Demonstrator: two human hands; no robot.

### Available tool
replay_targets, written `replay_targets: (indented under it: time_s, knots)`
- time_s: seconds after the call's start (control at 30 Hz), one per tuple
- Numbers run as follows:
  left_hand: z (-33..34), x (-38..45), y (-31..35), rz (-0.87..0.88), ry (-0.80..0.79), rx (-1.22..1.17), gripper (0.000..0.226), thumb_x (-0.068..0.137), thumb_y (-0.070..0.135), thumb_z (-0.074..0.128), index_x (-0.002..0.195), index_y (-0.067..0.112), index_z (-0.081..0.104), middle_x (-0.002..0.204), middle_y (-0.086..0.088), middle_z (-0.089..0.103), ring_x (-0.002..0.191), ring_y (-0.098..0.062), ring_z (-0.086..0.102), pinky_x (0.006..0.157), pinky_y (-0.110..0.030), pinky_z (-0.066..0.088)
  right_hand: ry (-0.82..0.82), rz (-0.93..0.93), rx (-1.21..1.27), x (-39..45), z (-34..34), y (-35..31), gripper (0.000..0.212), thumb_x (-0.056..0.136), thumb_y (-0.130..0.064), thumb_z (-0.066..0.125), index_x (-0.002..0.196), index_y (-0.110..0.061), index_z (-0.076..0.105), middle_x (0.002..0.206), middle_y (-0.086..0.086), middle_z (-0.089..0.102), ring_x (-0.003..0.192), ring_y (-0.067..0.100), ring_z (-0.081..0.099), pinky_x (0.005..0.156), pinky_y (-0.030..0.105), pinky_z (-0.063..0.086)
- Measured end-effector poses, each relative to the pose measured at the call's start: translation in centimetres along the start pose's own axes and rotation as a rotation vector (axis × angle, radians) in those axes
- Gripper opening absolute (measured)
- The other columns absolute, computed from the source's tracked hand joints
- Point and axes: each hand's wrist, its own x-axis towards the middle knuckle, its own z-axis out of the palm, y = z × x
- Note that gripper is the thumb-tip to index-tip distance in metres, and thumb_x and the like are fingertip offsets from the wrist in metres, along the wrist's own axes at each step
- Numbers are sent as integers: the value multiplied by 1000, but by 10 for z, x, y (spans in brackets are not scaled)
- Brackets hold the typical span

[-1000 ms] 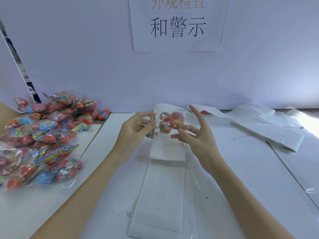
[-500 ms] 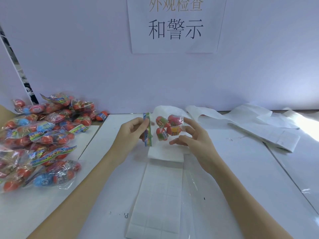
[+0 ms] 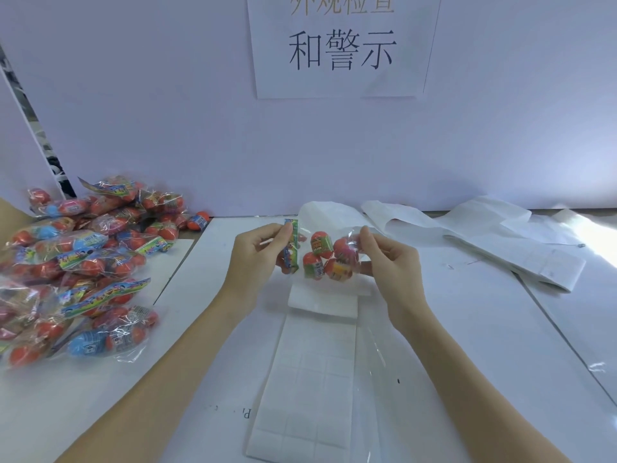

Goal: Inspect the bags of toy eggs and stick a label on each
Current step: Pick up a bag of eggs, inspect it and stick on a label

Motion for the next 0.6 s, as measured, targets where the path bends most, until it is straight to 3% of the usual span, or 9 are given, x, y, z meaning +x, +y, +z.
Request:
replay_targets:
  time_s: [0.07,0.17,0.27,0.33,0.4,0.47,0.53,0.6]
  knots:
    - [2,-1,-1,-56,-3,-5,30,106,24,61,90,6,79,80,-15,70,63,-19,62,53,-26,51,28,-45,-53,0,1,2,34,107,-32,59,87,-19,83,90,-2,81,87,22,78,72,25,60]
    - [1,-2,-3,2,-66,140,29,107,29,58,98,9,75,73,-4,66,50,-10,55,46,-19,44,50,-56,-115,2,-1,5,38,107,-31,58,80,-17,81,83,4,78,85,30,76,82,44,61]
    - [3,-7,2,3,-150,170,35,95,51,61,101,18,72,65,14,65,46,-4,55,44,-15,41,33,-57,-144,2,-2,4,39,105,-33,61,76,-15,78,80,16,74,72,25,69,76,45,58]
    - [4,-9,3,15,-190,167,31,93,47,66,88,18,73,62,10,63,44,-10,51,44,-18,41,3,-53,-159,0,-2,3,40,106,-38,59,82,-12,78,81,18,73,69,25,68,70,47,59]
    - [3,-8,2,24,-171,157,23,99,33,69,83,16,74,66,2,65,45,-15,53,41,-22,44,-40,12,-57,0,-2,2,47,108,-47,50,94,-12,78,84,16,77,69,24,72,67,38,60]
    - [1,-5,1,4,-94,129,19,100,27,69,83,20,74,71,-6,66,47,-16,58,39,-24,44,-97,101,84,2,-5,0,51,107,-53,43,110,-13,74,92,17,79,80,28,76,78,30,61]
    - [0,-3,0,-11,-12,95,16,101,26,68,87,21,74,74,-9,67,46,-18,58,37,-25,43,-151,118,81,3,-7,-1,42,106,-48,51,115,-13,73,100,18,79,93,30,77,87,30,60]
    - [0,-3,-1,-12,27,95,14,102,26,67,92,19,73,79,-5,70,51,-19,60,38,-26,45,-186,130,39,2,-7,1,32,103,-38,62,113,-11,75,98,14,80,92,23,78,82,23,59]
